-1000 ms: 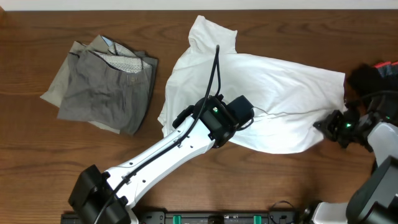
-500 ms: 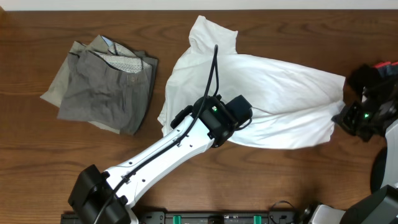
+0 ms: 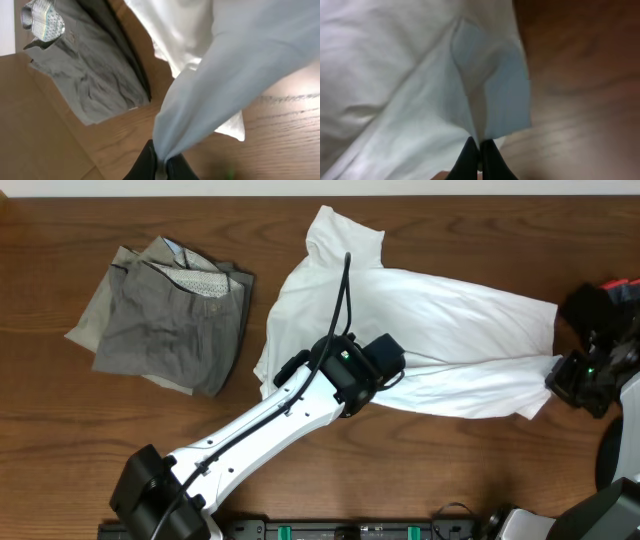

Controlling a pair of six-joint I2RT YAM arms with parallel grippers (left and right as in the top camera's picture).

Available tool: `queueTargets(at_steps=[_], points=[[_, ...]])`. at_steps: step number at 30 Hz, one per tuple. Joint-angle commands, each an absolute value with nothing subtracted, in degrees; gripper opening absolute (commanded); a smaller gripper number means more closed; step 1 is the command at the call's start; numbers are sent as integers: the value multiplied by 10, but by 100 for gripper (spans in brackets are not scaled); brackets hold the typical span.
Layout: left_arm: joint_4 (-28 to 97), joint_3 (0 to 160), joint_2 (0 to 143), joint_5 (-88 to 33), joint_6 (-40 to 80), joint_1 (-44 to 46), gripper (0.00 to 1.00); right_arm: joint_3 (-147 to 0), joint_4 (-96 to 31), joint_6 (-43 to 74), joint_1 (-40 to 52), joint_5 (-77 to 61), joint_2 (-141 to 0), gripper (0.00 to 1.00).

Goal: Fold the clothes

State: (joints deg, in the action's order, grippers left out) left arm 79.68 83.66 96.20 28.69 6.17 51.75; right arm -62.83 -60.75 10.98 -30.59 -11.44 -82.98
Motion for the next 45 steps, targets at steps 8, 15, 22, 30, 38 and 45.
queueTargets(at_steps=[8, 15, 22, 30, 38, 45], points=[[896, 848, 923, 294, 118, 514, 6, -630, -685, 130, -310, -24, -825, 1], [915, 848, 901, 292, 128, 514, 6, -630, -712, 99, -310, -60, -825, 5], [911, 848, 900, 292, 128, 514, 6, -630, -696, 28, -311, -143, -825, 18], [910, 848, 900, 292, 128, 514, 6, -590, -651, 53, -310, -148, -825, 19], [888, 848, 900, 292, 127, 514, 6, -533, -655, 25, -306, -187, -825, 41], [882, 848, 900, 292, 126, 514, 6, -462, -577, 46, -303, -196, -825, 44]])
